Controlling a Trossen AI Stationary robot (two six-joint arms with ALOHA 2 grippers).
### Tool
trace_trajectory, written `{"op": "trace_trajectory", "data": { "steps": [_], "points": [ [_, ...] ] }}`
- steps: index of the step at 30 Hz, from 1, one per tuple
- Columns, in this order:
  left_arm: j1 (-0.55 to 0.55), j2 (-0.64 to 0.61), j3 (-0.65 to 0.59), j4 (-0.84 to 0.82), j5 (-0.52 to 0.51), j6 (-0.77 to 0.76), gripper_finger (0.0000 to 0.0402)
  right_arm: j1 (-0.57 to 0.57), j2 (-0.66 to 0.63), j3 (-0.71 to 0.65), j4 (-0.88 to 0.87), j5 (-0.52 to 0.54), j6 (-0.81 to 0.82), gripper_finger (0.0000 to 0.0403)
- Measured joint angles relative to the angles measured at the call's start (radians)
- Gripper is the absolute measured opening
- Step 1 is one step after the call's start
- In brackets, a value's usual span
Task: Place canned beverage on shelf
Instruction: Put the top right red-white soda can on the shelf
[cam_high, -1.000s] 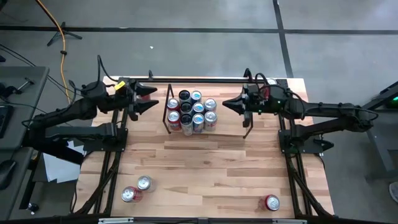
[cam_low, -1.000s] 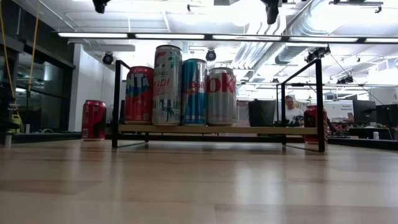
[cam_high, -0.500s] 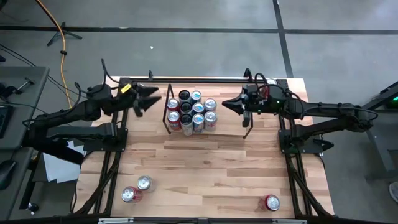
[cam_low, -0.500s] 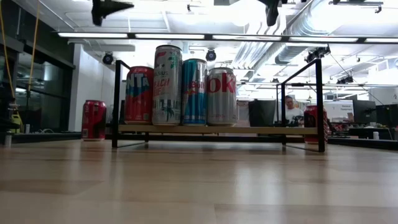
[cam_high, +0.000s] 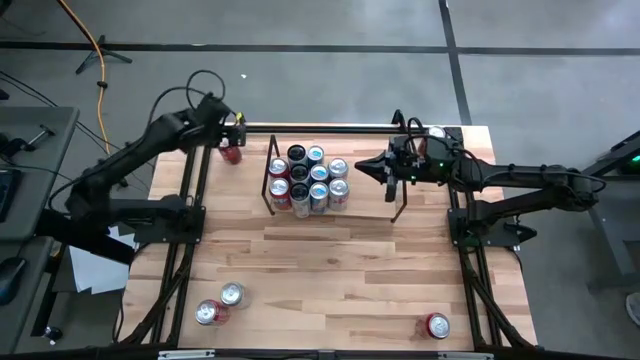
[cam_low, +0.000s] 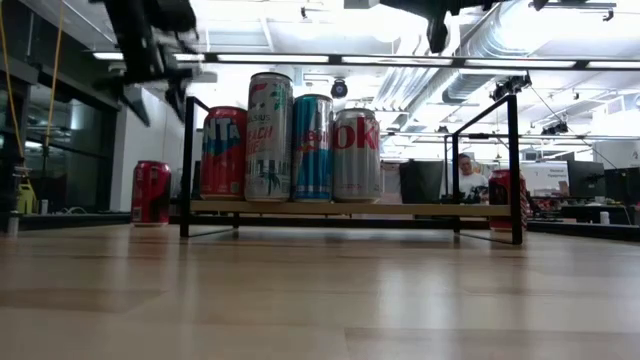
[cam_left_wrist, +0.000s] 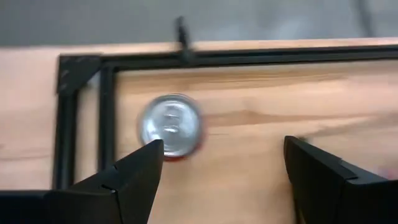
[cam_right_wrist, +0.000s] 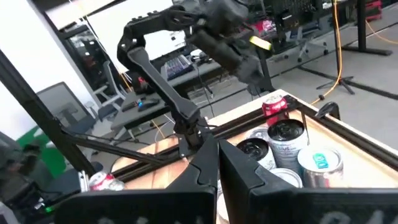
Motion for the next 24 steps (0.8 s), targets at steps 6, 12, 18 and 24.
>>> {"op": "trace_trajectory", "data": {
  "steps": [6,12,18,24],
  "points": [
    [0.074,0.098,-0.037,0.052,-0.075,-0.060,0.0282,0.000,0.000,0.000,-0.008,-0.002,0.032,0.0000],
    [0.074,0.132,-0.044,0.075,-0.129,-0.131,0.0282,0.000,0.000,0.000,-0.013,-0.003,0.025,0.0000],
    [0.074,0.180,-0.060,0.096,-0.139,-0.181,0.0282,0.000,0.000,0.000,-0.015,-0.003,0.000,0.0000],
    [0.062,0.194,-0.145,0.152,-0.166,-0.309,0.0282,0.000,0.000,0.000,-0.025,-0.008,0.003,0.0000]
  ]
}}
